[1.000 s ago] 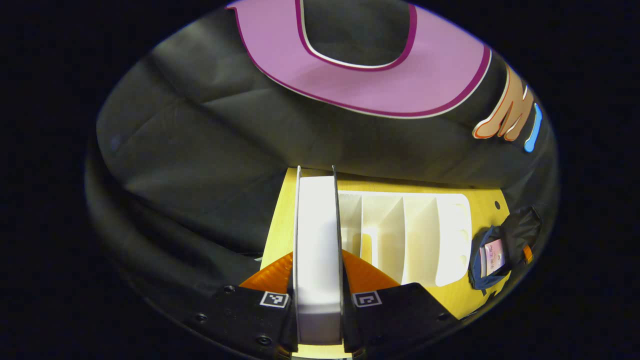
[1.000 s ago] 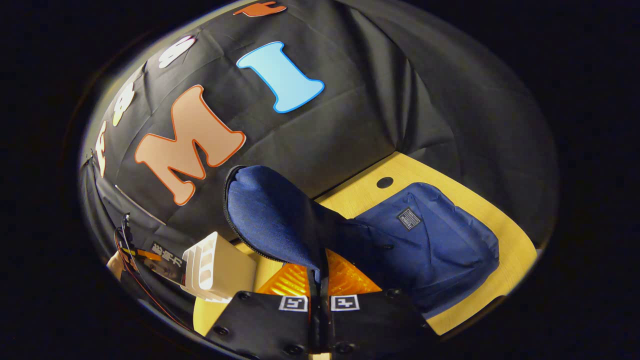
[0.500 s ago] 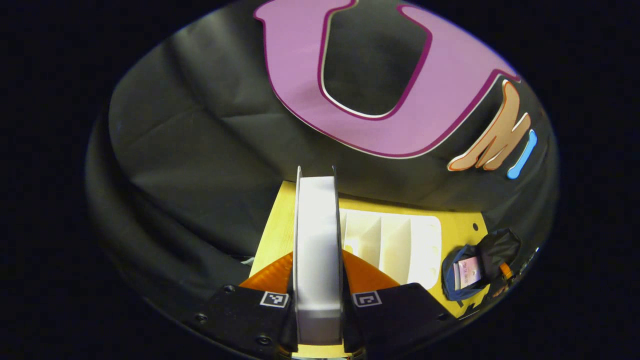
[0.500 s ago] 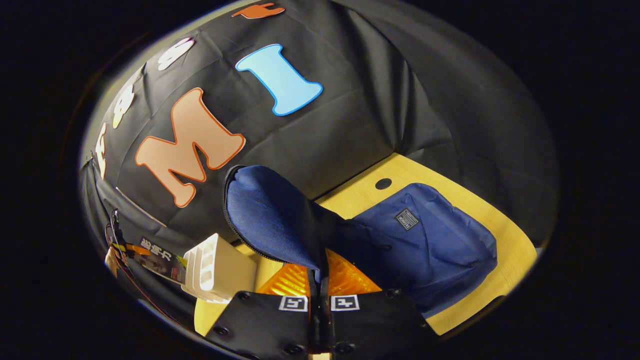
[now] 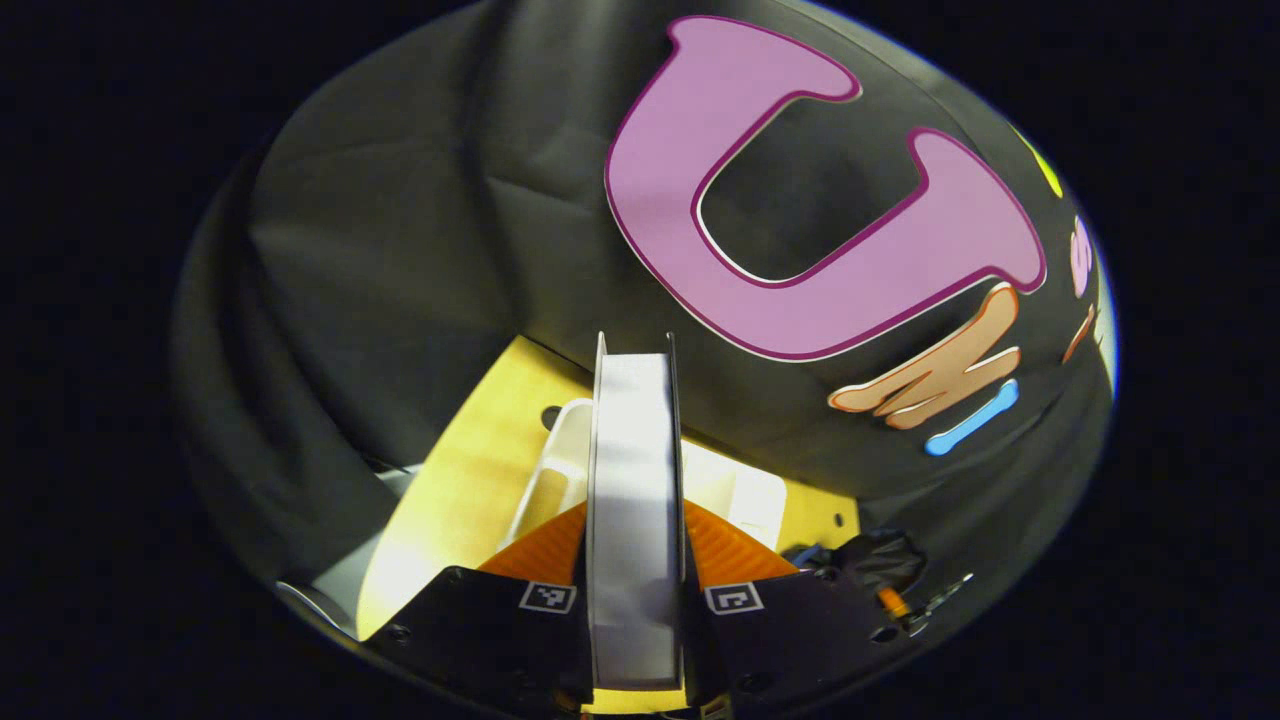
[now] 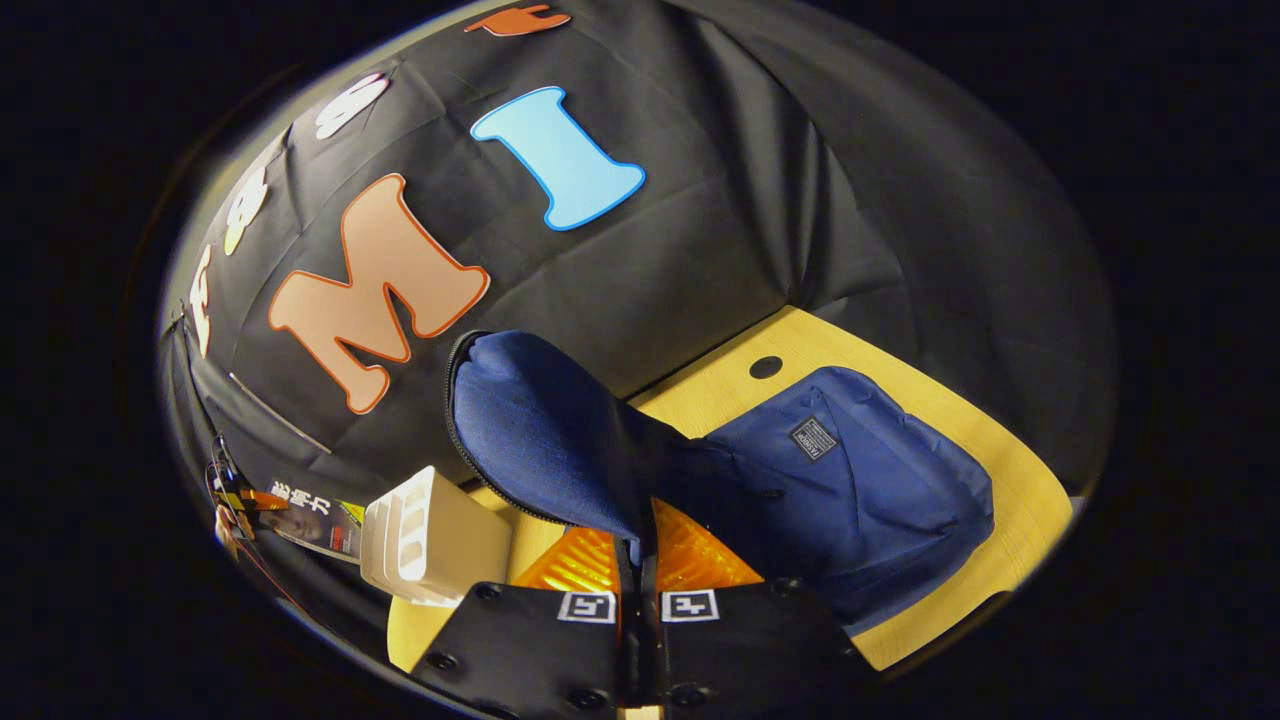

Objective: Open the schoolbag, grab two books from the bookshelf and put them into the schoolbag.

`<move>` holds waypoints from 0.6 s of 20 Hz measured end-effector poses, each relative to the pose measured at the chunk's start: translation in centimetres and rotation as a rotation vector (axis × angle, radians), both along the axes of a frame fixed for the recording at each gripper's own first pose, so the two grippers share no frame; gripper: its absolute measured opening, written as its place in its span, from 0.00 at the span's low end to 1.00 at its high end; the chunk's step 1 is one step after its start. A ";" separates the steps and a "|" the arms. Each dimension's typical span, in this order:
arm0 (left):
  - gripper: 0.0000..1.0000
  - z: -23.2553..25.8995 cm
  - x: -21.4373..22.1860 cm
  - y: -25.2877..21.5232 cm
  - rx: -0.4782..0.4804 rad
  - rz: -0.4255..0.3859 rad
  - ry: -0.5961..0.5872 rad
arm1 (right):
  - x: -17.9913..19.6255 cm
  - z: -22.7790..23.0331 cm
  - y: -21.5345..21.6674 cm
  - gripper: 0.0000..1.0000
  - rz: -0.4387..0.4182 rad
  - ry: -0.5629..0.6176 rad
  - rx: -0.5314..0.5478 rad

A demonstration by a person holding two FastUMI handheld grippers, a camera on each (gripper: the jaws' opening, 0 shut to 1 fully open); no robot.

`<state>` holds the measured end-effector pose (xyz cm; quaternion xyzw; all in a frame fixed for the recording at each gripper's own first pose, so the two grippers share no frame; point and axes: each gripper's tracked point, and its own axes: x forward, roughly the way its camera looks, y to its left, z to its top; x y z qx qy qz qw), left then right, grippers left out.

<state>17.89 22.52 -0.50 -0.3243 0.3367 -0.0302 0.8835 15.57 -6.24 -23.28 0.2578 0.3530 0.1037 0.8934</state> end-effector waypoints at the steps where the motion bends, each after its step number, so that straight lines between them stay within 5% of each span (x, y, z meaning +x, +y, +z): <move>1: 0.32 0.2 -0.2 -0.3 -0.046 0.001 -0.010 | 0.1 0.1 0.0 0.03 -0.003 0.001 0.003; 12: 0.31 -2.1 -2.4 -6.1 -0.331 -0.036 -0.045 | 0.0 -0.1 0.1 0.03 -0.002 0.000 -0.003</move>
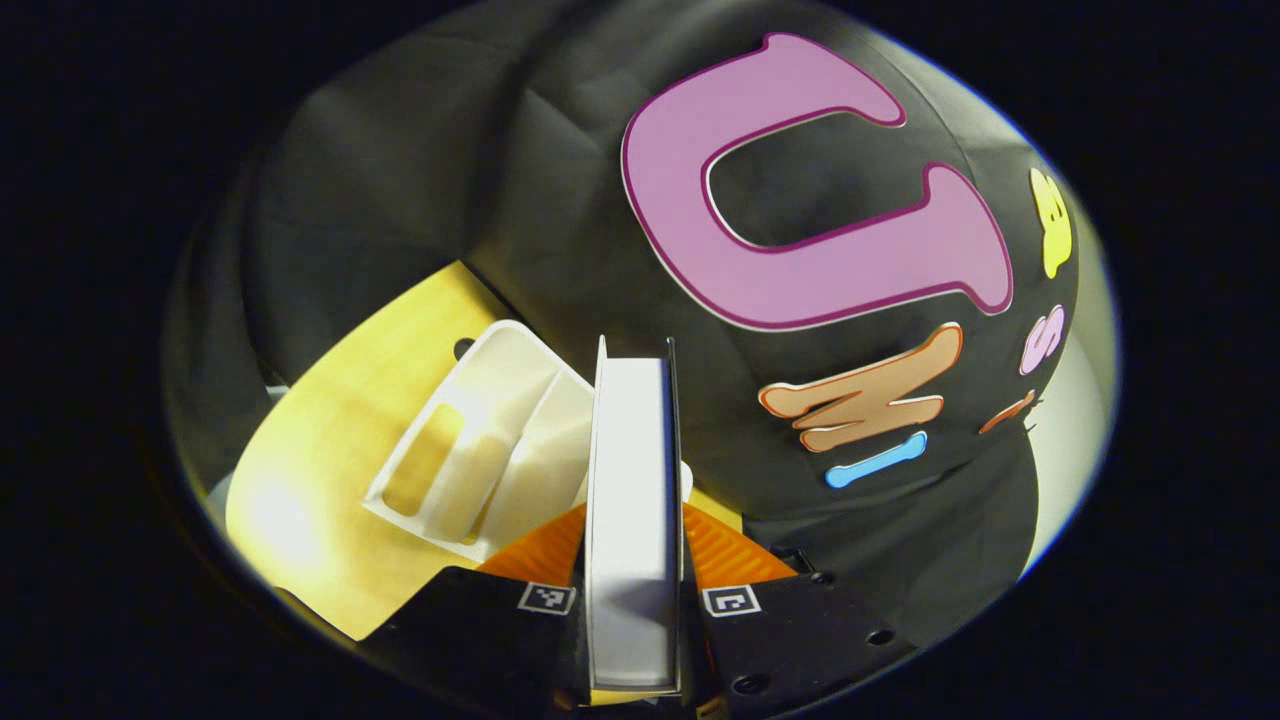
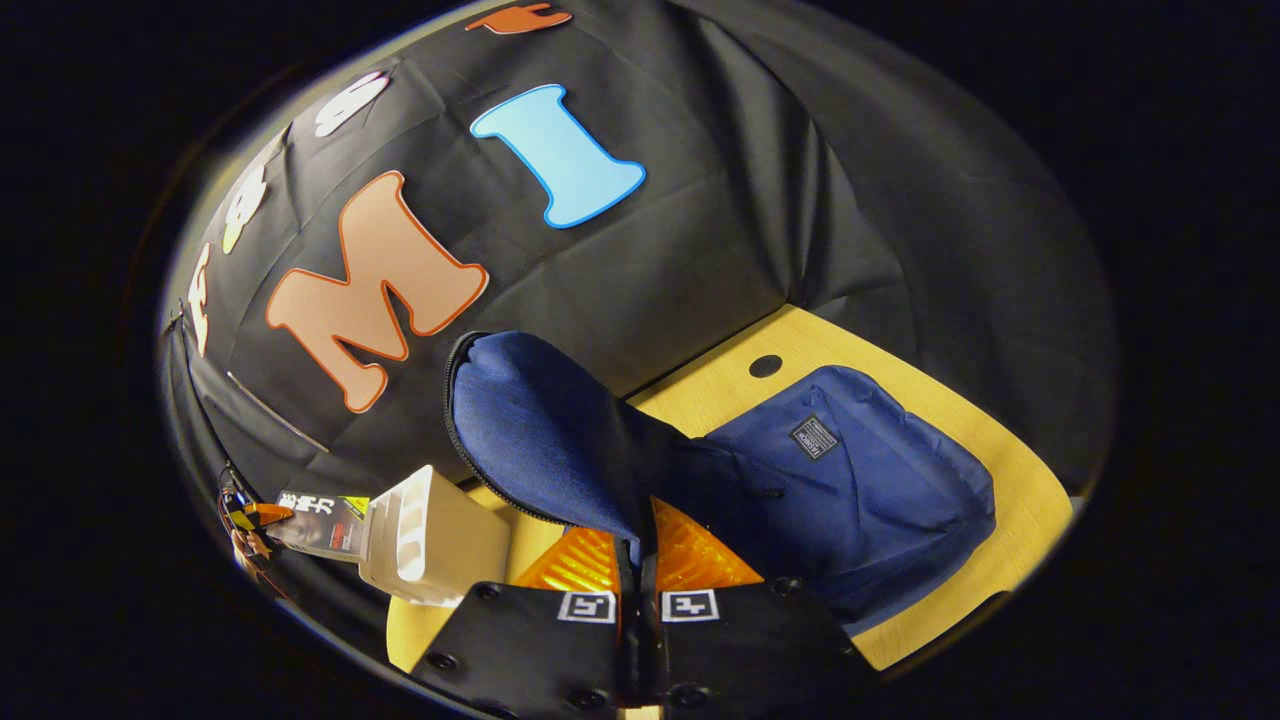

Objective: Open the schoolbag, grab two books from the bookshelf and put them into the schoolbag.

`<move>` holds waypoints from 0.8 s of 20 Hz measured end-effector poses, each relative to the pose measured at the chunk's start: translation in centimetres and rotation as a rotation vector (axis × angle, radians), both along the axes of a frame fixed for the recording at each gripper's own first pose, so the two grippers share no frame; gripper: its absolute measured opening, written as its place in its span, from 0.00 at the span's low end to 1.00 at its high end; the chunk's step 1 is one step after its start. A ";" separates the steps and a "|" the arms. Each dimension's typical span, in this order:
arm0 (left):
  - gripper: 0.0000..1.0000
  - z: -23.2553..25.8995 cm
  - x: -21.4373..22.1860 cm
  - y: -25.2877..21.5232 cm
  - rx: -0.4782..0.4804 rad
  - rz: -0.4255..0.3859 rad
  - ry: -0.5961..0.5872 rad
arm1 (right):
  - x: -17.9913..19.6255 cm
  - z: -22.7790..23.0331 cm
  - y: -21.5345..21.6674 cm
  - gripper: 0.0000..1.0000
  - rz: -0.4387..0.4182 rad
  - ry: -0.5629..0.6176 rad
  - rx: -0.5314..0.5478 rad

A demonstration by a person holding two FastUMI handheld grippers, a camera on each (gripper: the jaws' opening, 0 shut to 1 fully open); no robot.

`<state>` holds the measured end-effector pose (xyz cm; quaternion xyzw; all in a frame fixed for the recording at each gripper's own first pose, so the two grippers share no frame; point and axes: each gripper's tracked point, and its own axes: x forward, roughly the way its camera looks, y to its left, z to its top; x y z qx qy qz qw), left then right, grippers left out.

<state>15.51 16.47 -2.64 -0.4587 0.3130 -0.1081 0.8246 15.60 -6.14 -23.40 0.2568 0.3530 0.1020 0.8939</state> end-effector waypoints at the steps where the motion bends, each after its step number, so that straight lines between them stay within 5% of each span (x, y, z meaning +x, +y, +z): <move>1: 0.31 -0.4 0.0 -0.5 -0.011 -0.003 0.001 | 0.0 0.0 0.0 0.03 -0.001 0.001 0.002; 16: 0.31 -3.4 -0.9 -12.1 -0.150 -0.156 0.039 | -0.2 -0.3 0.1 0.03 0.001 -0.003 0.011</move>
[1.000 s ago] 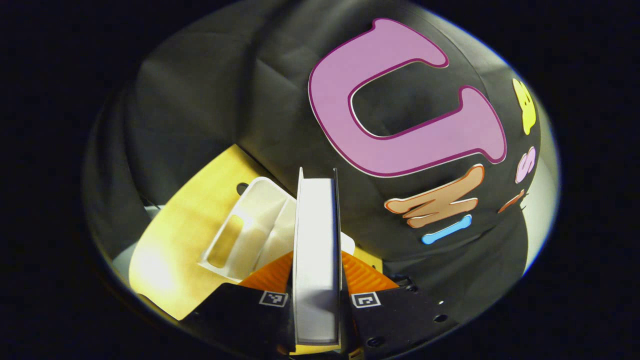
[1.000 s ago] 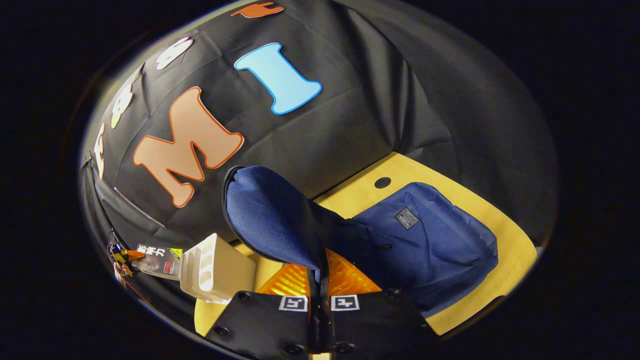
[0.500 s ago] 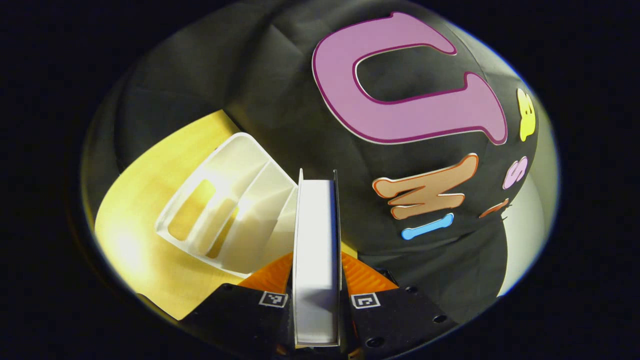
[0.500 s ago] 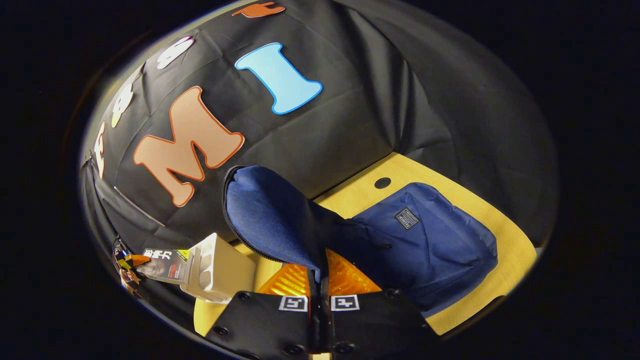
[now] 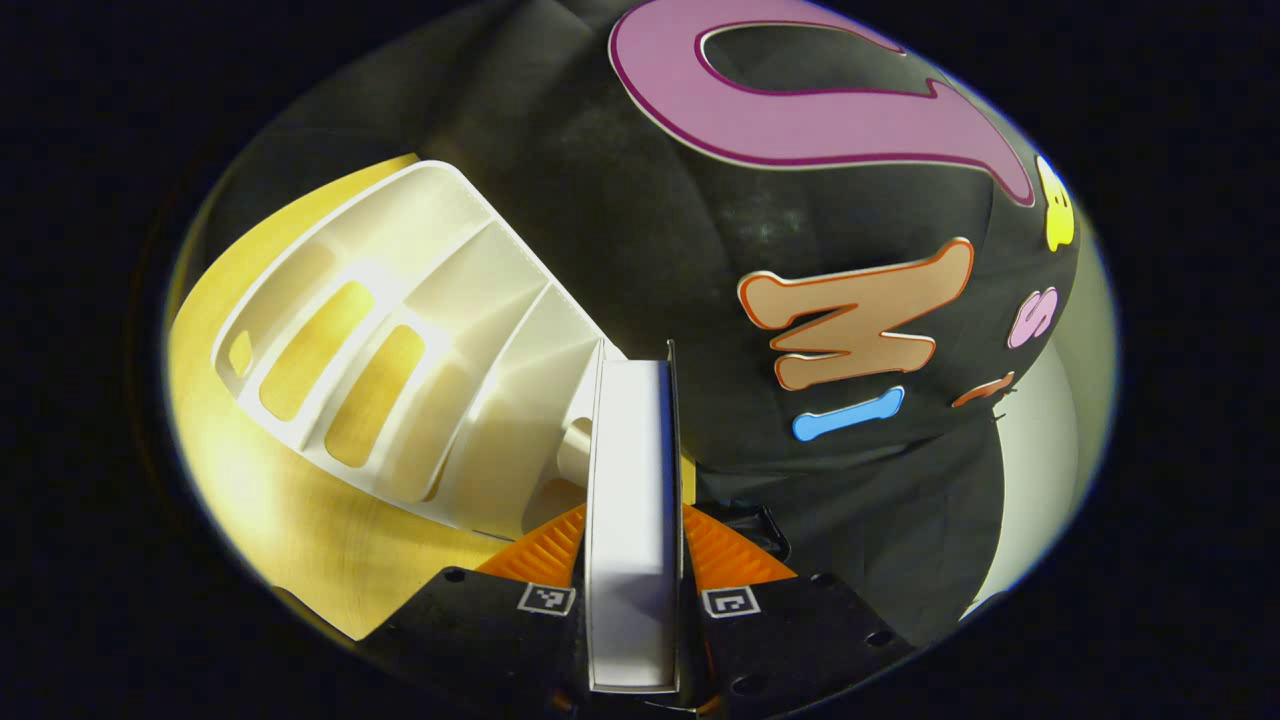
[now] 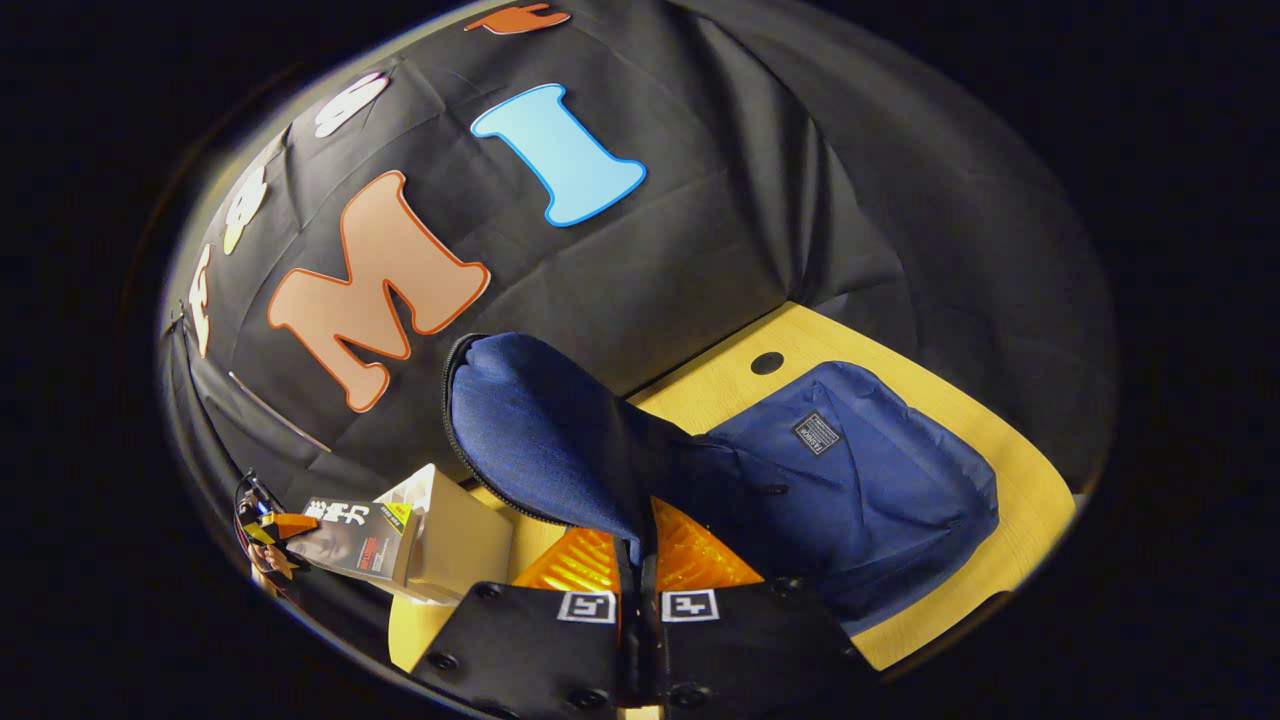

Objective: Open the schoolbag, grab two books from the bookshelf and put them into the schoolbag.

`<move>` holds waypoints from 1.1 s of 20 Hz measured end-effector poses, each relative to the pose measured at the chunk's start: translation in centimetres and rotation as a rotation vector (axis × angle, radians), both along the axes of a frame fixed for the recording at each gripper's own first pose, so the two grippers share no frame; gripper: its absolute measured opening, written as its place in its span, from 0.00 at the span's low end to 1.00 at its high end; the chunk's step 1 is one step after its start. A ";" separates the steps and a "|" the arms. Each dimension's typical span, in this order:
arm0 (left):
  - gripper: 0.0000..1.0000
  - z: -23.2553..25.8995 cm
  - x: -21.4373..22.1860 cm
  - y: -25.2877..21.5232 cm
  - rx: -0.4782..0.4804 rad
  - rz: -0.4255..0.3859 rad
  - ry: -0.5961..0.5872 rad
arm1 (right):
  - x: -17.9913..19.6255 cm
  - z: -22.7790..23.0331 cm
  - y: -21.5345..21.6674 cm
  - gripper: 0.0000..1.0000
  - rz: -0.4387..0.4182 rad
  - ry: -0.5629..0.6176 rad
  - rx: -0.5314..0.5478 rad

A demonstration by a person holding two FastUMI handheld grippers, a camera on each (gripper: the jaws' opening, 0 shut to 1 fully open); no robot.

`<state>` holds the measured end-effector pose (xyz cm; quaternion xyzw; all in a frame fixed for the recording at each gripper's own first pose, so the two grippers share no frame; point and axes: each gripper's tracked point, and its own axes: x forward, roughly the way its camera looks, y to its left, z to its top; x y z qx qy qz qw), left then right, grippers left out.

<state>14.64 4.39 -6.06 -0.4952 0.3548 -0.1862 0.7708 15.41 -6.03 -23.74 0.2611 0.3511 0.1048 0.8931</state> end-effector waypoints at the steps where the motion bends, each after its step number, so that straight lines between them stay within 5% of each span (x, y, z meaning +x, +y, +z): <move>1: 0.31 0.0 0.0 -0.8 -0.007 -0.011 0.000 | 0.0 0.1 0.0 0.03 -0.003 -0.001 0.002; 15: 0.31 -3.4 -0.9 -13.3 -0.045 -0.195 0.045 | -0.3 0.2 -0.1 0.03 -0.006 -0.005 0.011; 22: 0.31 -5.0 -0.2 -19.3 -0.068 -0.209 0.076 | -0.4 0.2 -0.1 0.03 0.001 -0.006 0.009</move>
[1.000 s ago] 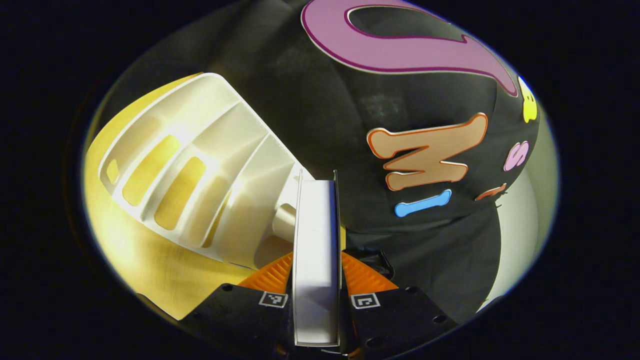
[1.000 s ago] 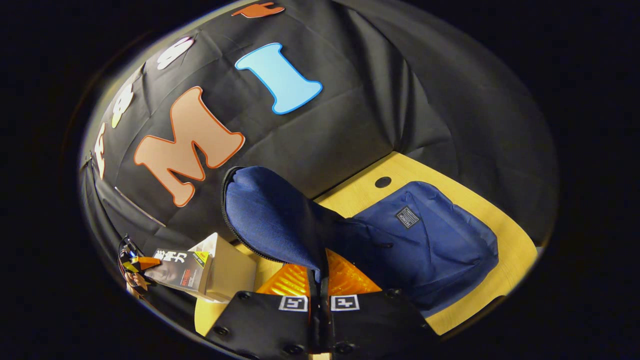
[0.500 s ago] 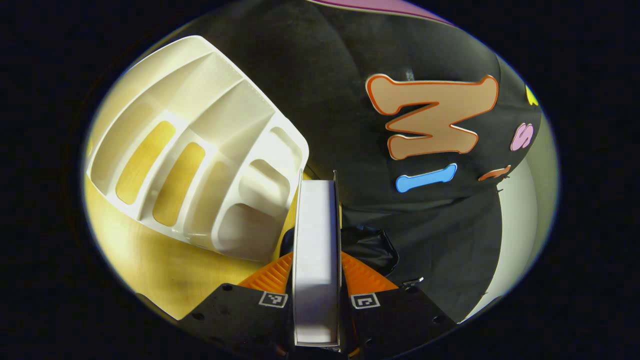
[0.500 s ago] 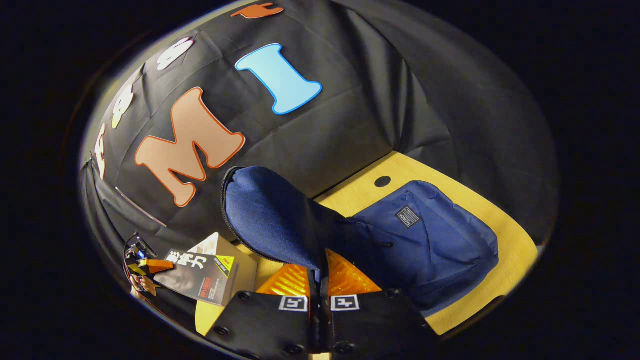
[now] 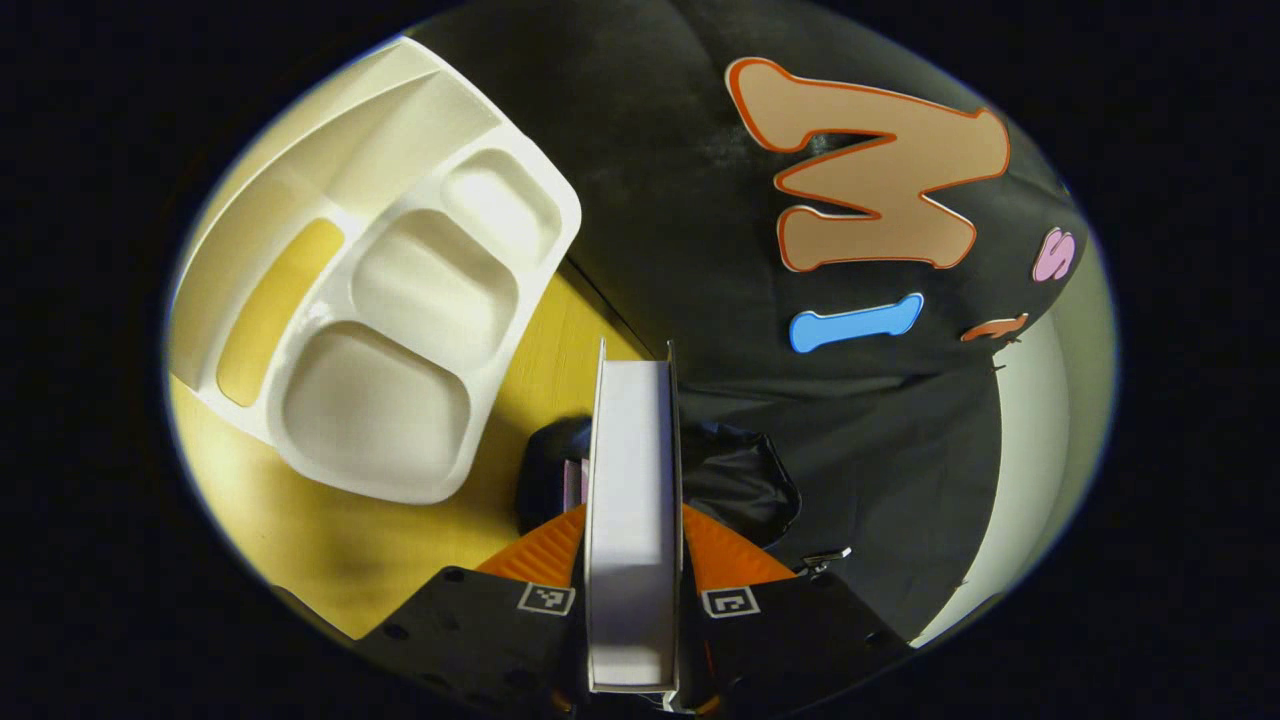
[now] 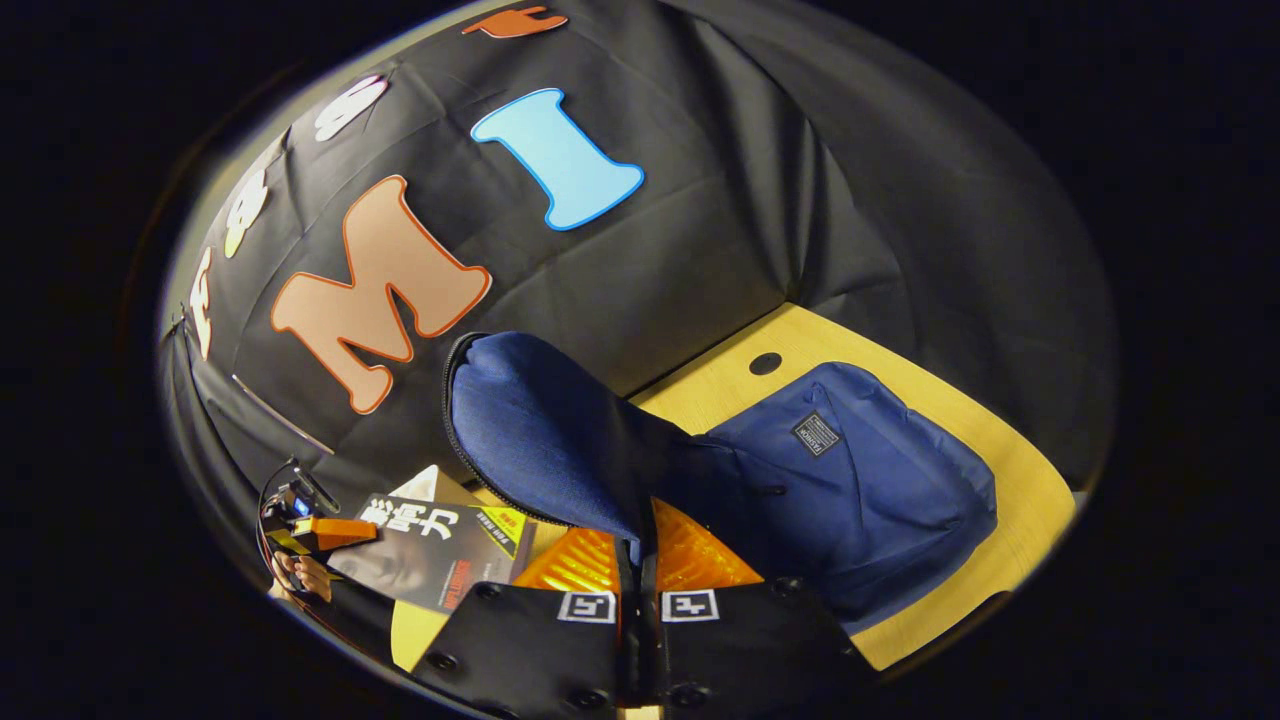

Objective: Open the schoolbag, grab two books from the bookshelf and put them into the schoolbag.

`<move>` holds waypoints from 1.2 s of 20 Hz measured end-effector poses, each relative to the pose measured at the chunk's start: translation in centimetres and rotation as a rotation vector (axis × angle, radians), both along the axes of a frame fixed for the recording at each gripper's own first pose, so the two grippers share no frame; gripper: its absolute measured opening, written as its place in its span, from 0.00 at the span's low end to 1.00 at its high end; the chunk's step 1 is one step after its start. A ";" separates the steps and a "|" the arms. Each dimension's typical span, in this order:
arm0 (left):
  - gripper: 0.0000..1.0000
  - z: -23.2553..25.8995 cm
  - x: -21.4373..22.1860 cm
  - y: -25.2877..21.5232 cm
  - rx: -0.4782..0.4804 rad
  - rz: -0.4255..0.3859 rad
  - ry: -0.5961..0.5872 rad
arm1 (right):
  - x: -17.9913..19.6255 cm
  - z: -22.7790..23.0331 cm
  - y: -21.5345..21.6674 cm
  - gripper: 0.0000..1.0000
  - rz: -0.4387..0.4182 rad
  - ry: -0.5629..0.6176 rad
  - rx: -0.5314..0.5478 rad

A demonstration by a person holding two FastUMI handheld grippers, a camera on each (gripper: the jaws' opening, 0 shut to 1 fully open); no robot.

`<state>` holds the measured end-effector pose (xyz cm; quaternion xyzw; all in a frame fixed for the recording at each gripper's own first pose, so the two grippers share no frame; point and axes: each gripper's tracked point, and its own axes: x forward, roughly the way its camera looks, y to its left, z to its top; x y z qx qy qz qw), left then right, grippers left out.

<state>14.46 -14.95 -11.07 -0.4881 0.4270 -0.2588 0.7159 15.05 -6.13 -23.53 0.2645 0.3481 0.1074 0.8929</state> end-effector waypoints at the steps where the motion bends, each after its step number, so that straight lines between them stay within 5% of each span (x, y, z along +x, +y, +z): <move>1: 0.31 -0.4 0.1 -1.0 0.006 -0.002 0.005 | 0.1 0.0 0.0 0.03 0.001 0.001 0.002; 24: 0.33 -6.2 0.1 -17.7 -0.012 -0.075 0.130 | 0.1 0.5 -0.2 0.03 0.009 -0.020 0.013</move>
